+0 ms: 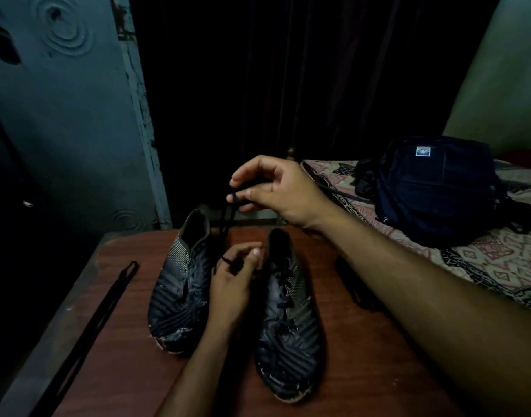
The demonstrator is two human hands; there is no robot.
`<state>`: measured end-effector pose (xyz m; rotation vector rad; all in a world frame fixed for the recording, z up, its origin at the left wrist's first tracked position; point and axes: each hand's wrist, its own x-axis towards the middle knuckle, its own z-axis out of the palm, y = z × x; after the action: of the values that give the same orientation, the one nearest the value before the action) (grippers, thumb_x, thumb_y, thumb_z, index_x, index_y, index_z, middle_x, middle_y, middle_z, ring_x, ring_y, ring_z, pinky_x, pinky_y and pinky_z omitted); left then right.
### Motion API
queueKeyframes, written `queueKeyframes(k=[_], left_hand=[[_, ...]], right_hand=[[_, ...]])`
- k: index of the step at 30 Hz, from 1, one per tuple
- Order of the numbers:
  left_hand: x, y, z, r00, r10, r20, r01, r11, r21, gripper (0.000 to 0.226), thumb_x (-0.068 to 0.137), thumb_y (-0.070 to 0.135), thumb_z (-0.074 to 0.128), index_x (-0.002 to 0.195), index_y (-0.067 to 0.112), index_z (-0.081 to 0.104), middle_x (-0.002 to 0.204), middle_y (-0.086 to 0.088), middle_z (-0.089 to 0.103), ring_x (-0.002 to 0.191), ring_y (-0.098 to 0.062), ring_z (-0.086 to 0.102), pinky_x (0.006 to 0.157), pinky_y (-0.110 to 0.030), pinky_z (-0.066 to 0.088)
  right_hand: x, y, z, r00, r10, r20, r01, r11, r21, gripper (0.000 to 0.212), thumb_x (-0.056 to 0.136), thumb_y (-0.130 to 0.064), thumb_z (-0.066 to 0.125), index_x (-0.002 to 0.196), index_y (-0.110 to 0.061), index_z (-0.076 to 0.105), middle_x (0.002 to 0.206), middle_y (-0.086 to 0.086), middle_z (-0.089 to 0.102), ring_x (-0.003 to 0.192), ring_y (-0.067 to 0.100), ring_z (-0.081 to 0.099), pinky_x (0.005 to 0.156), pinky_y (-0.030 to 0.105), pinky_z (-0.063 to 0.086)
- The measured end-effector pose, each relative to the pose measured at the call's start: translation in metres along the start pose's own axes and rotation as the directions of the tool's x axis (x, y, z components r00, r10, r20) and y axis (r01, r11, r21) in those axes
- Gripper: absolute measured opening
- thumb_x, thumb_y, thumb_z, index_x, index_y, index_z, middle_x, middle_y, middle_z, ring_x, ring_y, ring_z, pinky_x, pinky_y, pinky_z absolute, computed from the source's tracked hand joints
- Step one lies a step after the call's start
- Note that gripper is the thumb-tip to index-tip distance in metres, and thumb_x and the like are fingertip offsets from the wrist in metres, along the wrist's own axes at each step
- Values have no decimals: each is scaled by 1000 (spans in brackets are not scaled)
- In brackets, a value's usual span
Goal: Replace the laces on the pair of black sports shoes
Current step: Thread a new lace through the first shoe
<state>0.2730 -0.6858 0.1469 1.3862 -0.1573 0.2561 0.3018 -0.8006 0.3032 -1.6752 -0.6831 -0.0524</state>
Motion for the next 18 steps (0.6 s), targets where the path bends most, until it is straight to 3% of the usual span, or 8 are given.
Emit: queueKeyframes(k=[2,4,5,8,10,12,14,18], left_hand=[[0,-1,-5,995,-6,-97,4,1000,-19,13,99,33,66,103,25,75,106,-7,75,103,-33,69,93,-52,55],[2,-3,-7,987,21,-157,-12,998,59,12,102,26,63,97,28,74,94,0,75,83,-26,68,76,-45,54],[2,-3,-8,990,9,-144,6,994,106,15,102,25,62,94,29,74,87,4,74,73,-22,65,69,-43,53],[-4,6,-2,995,-102,-20,102,995,19,9,101,18,64,102,25,70,77,0,65,58,-16,64,56,-33,53],[-6,11,3,988,-139,73,148,980,-131,31,96,3,67,123,17,63,89,2,71,75,-12,73,64,-27,59],[-6,10,2,982,-121,148,145,976,-163,58,89,-9,69,139,18,55,112,2,75,106,-6,72,78,-25,60],[-4,5,0,986,-76,147,88,993,-84,69,88,-13,69,145,21,51,137,-5,63,124,-6,64,90,-29,59],[-3,-2,-4,1000,13,-7,-11,978,208,50,90,9,76,123,43,61,124,1,63,108,-7,70,98,-44,58]], right_hand=[[-3,10,-12,999,-18,-29,8,947,-321,22,93,7,60,98,-14,65,92,3,70,78,16,73,70,30,57],[-10,22,-27,999,-23,25,34,727,-686,15,89,-6,67,97,-18,71,76,-9,67,61,0,63,61,21,49],[-15,29,-33,994,66,89,28,626,-779,13,88,-11,69,99,-19,73,74,-12,65,59,-3,58,59,17,43],[-34,46,-38,824,505,257,19,429,-903,22,89,-34,74,106,-22,72,91,-10,68,72,1,58,69,20,47],[-42,56,-35,749,608,263,39,356,-934,33,85,-48,73,104,-22,68,93,-6,70,80,13,62,73,32,52],[-42,62,-33,730,634,255,16,358,-934,33,84,-50,74,101,-23,65,88,-3,70,79,17,64,71,36,52],[-39,63,-34,714,640,286,-26,432,-901,27,85,-47,74,97,-24,66,84,-4,71,75,18,68,69,36,51],[-40,61,-43,715,626,312,-191,604,-774,19,89,-30,77,95,-15,67,77,-5,70,66,11,70,67,31,52]])
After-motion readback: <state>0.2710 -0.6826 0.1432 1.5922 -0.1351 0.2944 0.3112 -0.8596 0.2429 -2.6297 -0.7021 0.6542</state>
